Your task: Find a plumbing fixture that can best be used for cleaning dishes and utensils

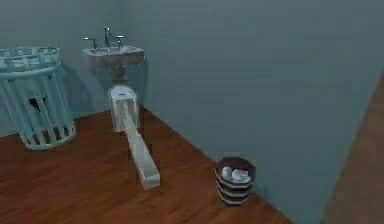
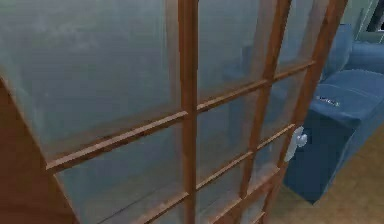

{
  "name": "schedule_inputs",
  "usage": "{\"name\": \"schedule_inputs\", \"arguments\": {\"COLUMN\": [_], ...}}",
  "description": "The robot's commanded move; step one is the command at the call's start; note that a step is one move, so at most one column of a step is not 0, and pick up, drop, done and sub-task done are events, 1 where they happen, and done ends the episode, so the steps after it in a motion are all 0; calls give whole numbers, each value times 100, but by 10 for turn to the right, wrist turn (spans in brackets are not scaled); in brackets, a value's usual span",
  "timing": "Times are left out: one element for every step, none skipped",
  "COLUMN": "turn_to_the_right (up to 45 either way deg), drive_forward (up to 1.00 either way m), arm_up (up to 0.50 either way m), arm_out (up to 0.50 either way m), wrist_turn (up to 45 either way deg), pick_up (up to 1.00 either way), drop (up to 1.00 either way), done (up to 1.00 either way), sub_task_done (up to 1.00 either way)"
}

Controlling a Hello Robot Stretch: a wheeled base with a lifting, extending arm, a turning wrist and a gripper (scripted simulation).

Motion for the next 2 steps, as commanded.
{"name": "schedule_inputs", "arguments": {"turn_to_the_right": [-360,0], "drive_forward": [0,100], "arm_up": [0,0], "arm_out": [0,0], "wrist_turn": [0,0], "pick_up": [0,0], "drop": [0,0], "done": [0,0], "sub_task_done": [0,0]}}
